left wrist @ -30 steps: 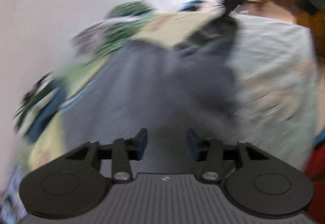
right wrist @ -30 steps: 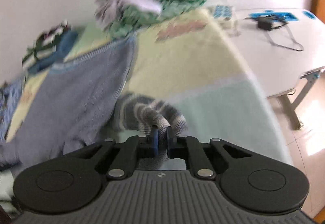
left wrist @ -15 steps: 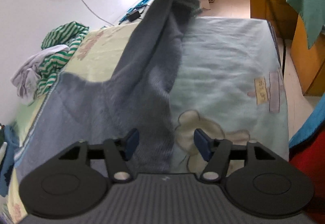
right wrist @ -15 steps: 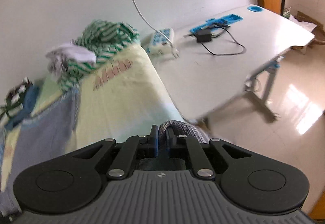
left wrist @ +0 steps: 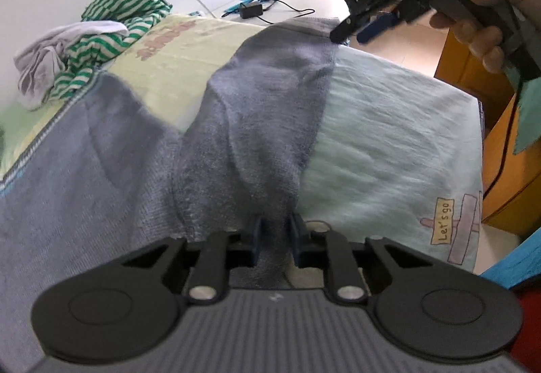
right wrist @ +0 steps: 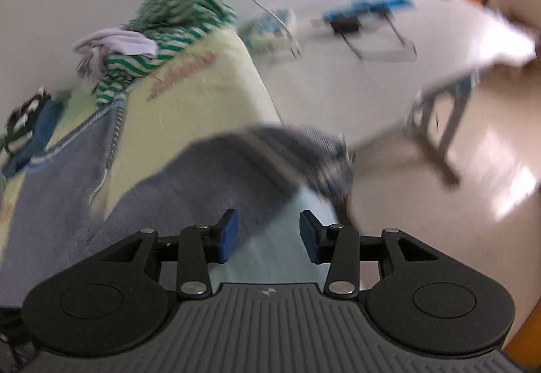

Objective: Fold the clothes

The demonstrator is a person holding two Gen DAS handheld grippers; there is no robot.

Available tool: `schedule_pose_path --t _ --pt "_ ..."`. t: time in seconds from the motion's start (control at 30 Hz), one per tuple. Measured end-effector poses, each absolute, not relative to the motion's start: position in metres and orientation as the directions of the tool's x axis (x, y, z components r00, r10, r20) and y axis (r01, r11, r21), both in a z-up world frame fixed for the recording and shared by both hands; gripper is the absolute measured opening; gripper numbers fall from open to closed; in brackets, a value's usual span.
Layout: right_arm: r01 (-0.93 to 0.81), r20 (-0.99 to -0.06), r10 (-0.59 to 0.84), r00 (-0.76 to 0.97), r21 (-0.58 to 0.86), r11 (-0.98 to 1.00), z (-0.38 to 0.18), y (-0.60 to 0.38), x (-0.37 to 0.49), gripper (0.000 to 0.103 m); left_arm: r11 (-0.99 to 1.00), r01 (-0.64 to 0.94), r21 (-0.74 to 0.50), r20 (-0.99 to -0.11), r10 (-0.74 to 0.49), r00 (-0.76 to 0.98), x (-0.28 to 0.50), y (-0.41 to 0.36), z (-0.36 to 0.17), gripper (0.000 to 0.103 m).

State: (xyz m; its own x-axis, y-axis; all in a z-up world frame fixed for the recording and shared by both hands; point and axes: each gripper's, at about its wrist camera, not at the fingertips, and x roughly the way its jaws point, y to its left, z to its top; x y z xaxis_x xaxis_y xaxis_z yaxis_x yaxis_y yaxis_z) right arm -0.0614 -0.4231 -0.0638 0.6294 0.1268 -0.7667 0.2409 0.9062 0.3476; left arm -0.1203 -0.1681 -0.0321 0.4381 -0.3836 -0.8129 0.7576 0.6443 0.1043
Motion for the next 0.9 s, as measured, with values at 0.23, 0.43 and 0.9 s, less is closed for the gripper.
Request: schedule_pose_path --t 0.23,0.43,0.9 --pt "0.329 -0.669 0.11 0.735 0.493 0.805 -0.083 -0.436 -0.045 0.041 0.661 0.746 0.079 -0.815 -0.388 0.43 -0.117 -0.178 -0.033 0.015" --pt "0.318 -0.602 0.15 0.784 0.597 0.736 -0.066 -0.457 -0.054 0.007 0.643 0.766 0.032 -0.817 -0.424 0.39 -0.121 -0.188 -0.031 0.003" --pt "0.397 -0.725 -0.064 0.686 0.3 0.867 -0.066 -0.444 -0.057 0.038 0.77 0.637 0.033 -0.768 -0.389 0.509 -0.137 -0.122 0.009 0.05"
